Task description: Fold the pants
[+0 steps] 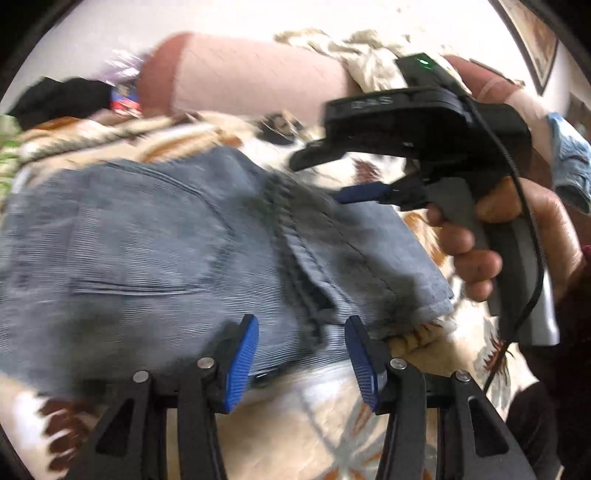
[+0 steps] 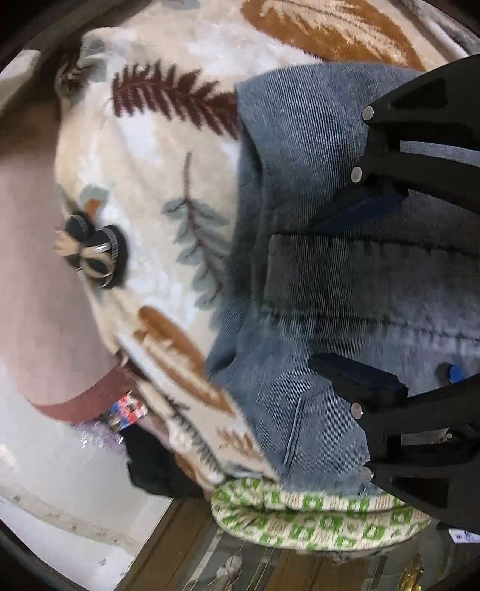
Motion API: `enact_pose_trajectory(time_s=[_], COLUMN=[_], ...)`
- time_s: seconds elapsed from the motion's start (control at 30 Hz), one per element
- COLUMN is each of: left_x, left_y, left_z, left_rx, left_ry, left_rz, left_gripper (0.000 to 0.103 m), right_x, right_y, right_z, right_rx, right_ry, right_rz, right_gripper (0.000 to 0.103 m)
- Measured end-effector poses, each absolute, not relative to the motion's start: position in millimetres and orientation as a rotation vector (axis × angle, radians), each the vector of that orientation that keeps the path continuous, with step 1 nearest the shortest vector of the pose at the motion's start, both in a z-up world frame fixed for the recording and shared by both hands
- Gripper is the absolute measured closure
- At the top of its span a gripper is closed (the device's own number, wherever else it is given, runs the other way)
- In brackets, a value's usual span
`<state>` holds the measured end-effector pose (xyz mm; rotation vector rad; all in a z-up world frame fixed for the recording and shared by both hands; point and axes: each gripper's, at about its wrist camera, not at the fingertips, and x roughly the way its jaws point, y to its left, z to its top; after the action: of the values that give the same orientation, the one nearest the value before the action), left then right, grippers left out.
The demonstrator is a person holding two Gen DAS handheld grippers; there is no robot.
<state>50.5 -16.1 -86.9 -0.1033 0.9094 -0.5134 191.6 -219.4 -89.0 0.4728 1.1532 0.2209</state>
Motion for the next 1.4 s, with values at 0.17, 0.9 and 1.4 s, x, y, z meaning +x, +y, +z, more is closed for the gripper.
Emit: enact_pose_trajectory(time_s=[0.17,0.9,1.4], left_x=[29.7,29.9,62.2], left_y=[38.2,202.2,192.9], left_z=[-68.9,-103.2,-129.2], left_rx=[-0.176,-0.608,-0.675], left_ry=[0.834,0.801,0.844], left_rz=[-0.293,0.287,0.031], left_gripper=[0.040,0.008,0.072], right_x=[193.4,238.6,264.7], right_y=[-176.3,179.1,139.8], right_z=[-42.2,-56.4,-89.7], right_rx=[0.375,-0.334,-0.281], right_ry=[1.130,1.220,1.260], right_rz=[0.290,0.496,0.396], right_gripper=[0.034,0.033,0.084])
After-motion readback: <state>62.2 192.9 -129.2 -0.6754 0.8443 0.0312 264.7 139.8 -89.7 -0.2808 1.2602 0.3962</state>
